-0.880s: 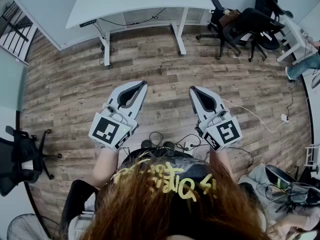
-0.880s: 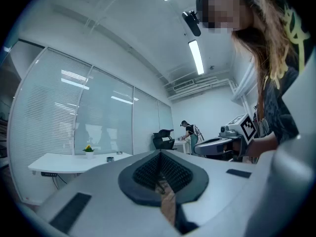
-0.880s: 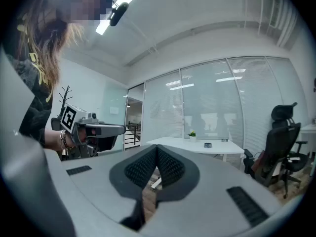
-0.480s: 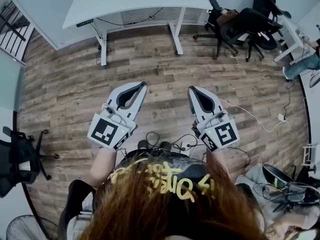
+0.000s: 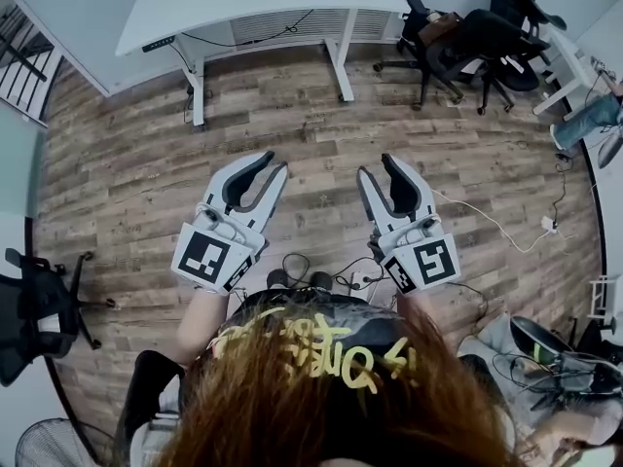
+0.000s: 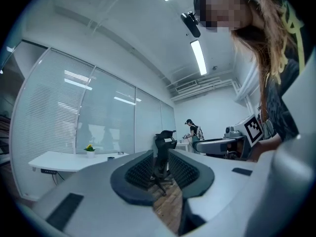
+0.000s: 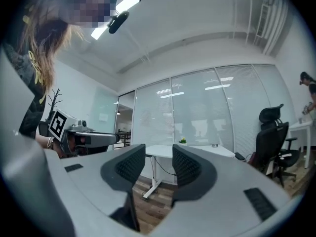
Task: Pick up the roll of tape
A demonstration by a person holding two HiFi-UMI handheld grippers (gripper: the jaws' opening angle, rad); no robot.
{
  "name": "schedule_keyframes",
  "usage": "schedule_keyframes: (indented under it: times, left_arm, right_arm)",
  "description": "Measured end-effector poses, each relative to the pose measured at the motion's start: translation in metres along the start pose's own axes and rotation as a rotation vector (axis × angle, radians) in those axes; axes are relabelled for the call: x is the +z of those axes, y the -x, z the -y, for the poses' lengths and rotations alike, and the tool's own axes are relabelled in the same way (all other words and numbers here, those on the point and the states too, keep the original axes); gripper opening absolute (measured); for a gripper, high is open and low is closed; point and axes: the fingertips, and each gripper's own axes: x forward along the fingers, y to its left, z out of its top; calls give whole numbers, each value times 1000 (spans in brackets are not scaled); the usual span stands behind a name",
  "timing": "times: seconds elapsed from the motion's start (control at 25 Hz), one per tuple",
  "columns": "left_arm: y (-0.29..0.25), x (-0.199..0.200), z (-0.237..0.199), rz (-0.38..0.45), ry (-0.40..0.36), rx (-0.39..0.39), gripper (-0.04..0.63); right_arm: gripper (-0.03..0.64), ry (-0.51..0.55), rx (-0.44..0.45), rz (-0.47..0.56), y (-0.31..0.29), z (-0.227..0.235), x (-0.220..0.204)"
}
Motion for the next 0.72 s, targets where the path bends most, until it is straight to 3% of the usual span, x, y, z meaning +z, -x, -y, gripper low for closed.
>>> schedule_keyframes:
  times: [0.2, 0.28, 0.44, 0.72]
  left_arm:
    - [6, -8, -8, -17, 27, 58, 244]
    - [4, -8, -10, -22, 21, 78, 277]
    - [-4, -2, -8, -9, 14, 96, 323]
    - [-11, -4, 10, -15, -14, 131, 345]
  right_arm:
    - [217, -4, -30, 3, 4, 7, -4]
    - [219, -1, -31, 6, 7, 13, -2]
    - [227, 13, -36, 11, 19, 26, 0]
    - [238, 4, -11, -8, 31, 41, -16]
